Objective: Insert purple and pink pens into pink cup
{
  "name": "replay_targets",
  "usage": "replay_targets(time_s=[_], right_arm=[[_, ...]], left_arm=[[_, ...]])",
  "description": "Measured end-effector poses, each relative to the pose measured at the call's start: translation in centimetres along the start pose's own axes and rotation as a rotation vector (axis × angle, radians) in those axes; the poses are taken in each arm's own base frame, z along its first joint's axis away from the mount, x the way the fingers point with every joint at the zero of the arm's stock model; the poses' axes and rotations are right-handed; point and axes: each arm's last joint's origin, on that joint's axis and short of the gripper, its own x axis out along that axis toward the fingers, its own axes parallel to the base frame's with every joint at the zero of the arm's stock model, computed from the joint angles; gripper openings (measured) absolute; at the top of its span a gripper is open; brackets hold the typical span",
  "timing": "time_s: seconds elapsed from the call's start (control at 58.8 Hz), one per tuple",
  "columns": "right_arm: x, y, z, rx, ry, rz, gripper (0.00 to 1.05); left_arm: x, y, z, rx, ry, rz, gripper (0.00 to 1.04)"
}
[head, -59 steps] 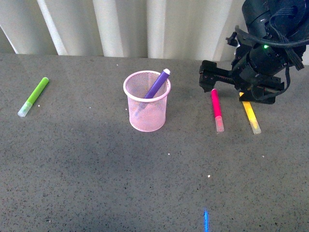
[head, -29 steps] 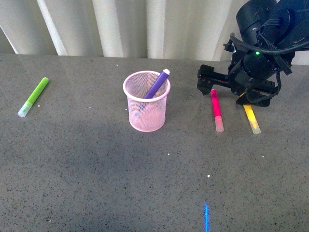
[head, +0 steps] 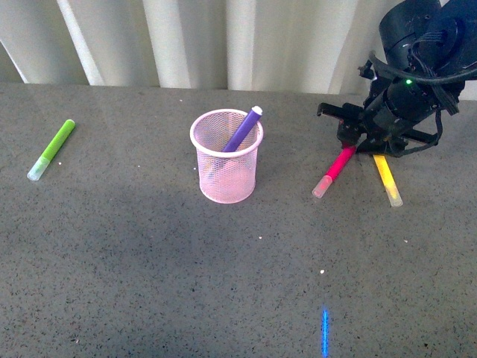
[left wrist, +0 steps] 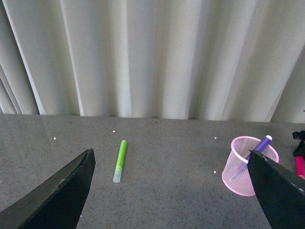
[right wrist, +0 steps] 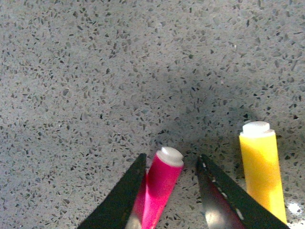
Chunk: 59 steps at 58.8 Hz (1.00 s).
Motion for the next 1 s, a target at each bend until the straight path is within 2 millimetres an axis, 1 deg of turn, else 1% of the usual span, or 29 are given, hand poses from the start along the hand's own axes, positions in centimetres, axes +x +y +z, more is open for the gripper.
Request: replay_targets(time_s=[0.017,0.068,0.153,0.306,0.425,0.51,0.578,0.68,0.748,0.782,0.799,0.85,0.918,1.003], right_arm=[[0.0,-0.2,0.0,0.003,0.001,-0.001,0.26],[0.0,-0.5,0.1,0.009,0.0,-0.003,0.19],[0.0,-0.8,0.3,0.016,-0.001,-0.004,0.12],[0.0,-1.3,0.4,0.025,-0.004,-0.005,0.11],[-0.1,-1.3,0.4,0.026,-0.007,-0.004,0.11],[-0.4,-1.4,0.2,0.031,-0.02,0.004,0.11],[-0.9,-1.3,0.1,0.046,-0.044,0.043,0.11],[-2.7,-0.3,1.1,0.07,-0.11,0.126,0.11],[-4.3,0.5,2.1,0.074,-0.168,0.182,0.11],[-5.2,1.0,2.6,0.074,-0.2,0.212,0.11],[-6.1,1.4,3.0,0.071,-0.237,0.242,0.11],[-7.7,2.2,3.6,0.064,-0.299,0.297,0.11],[-9.6,3.0,3.9,0.045,-0.376,0.367,0.11],[-11.7,3.9,3.7,0.009,-0.471,0.431,0.11]], left_arm=[[0.0,0.0,0.0,0.0,0.0,0.0,0.98],[0.0,0.0,0.0,0.0,0.0,0.0,0.98],[0.0,0.0,0.0,0.0,0.0,0.0,0.98],[0.0,0.0,0.0,0.0,0.0,0.0,0.98],[0.0,0.0,0.0,0.0,0.0,0.0,0.98],[0.0,0.0,0.0,0.0,0.0,0.0,0.98],[0.0,0.0,0.0,0.0,0.0,0.0,0.98],[0.0,0.0,0.0,0.0,0.0,0.0,0.98],[0.0,0.0,0.0,0.0,0.0,0.0,0.98],[0.0,0.0,0.0,0.0,0.0,0.0,0.98],[0.0,0.0,0.0,0.0,0.0,0.0,0.98],[0.0,0.0,0.0,0.0,0.0,0.0,0.98],[0.0,0.0,0.0,0.0,0.0,0.0,0.98],[0.0,0.0,0.0,0.0,0.0,0.0,0.98]])
